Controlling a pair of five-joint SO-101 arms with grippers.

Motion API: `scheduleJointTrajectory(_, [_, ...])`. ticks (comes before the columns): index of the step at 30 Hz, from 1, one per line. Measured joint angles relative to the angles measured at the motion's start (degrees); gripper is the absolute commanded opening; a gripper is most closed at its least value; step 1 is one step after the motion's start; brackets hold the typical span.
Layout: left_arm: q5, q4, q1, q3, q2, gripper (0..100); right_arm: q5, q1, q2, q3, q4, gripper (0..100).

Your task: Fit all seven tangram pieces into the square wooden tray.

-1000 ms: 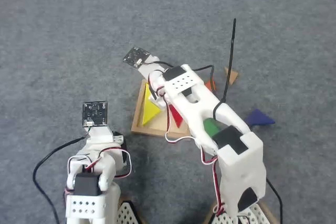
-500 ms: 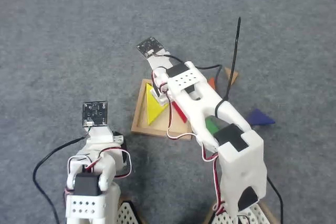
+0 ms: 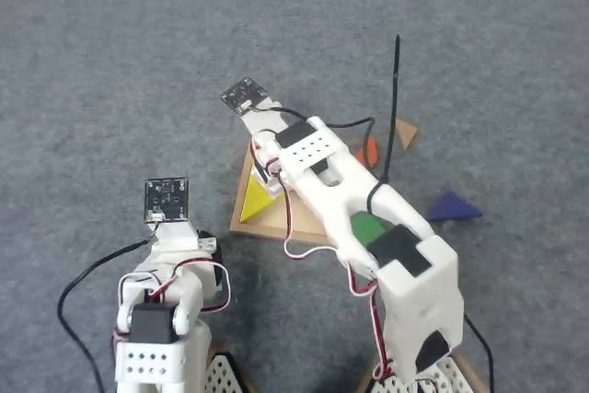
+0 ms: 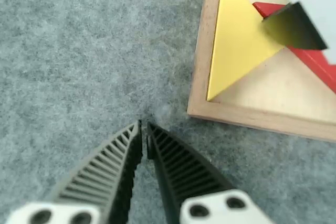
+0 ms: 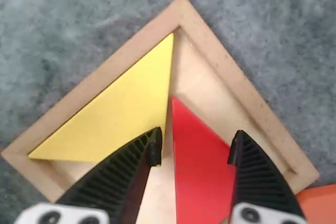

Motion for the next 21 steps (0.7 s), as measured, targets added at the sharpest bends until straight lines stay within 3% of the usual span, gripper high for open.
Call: scheduleJointTrajectory(21, [0.0,0.0,0.0,0.0,0.0,1,2.99,2.29,-2.02,2.2,-1.05,22.7])
